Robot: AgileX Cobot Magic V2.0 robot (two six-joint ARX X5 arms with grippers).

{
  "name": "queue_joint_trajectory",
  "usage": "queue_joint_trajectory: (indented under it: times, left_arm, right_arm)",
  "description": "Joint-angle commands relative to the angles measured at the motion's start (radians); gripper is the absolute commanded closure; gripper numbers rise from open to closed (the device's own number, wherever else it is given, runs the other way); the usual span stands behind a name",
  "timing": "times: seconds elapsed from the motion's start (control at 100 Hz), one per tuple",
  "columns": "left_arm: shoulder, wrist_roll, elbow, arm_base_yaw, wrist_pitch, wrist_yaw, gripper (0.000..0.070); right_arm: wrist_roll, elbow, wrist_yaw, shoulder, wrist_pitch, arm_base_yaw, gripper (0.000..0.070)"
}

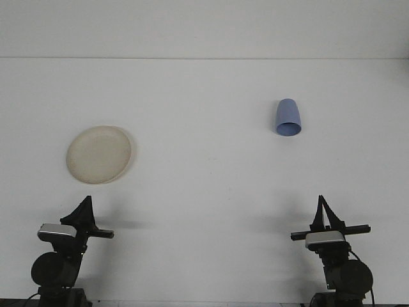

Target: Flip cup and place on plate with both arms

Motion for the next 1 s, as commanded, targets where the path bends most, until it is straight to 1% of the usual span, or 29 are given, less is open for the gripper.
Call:
queue_joint_trajectory:
  times: [0.0,0.53,0.76,0.84,0.87,0.94,0.99]
  left_arm:
    - [-0.001,-0.002,-0.020,-0.002,0.013,-0.005,0.0684]
    - [-0.001,-0.002,-0.020,-0.002,0.012,-0.005,0.0684]
    - [-0.001,-0.002,-0.020,-0.002,0.012,-0.005,0.0684]
    - [-0.001,-0.002,-0.020,-0.002,0.012,-0.005,0.0684]
    - [-0.001,-0.002,-0.020,-0.002,0.012,-0.005,0.0684]
    - [-0.001,-0.002,-0.020,-0.002,0.012,-0.005,0.0684]
    - [-0.001,-0.002,-0.020,-0.002,0.012,-0.005,0.0684]
  right_arm:
    - [-0.004,-0.002,-0.001,0.000,0.006,0.002,0.0700]
    - [-0.004,-0.002,0.000,0.000,0.006,0.002,0.0700]
    - [-0.003,-0.002,-0.001,0.000,0.048,0.002,0.0700]
    - [0.024,-0.002,-0.006,0.000,0.049,0.002,0.0700]
    - [0.046,-0.002,-0.005,0.000,0.049,0.002,0.0700]
    - [0.139,-0.002,-0.005,0.000,0.048,0.002,0.0700]
    - [0.233,-0.002,-0.006,0.000,0.048,0.002,0.0700]
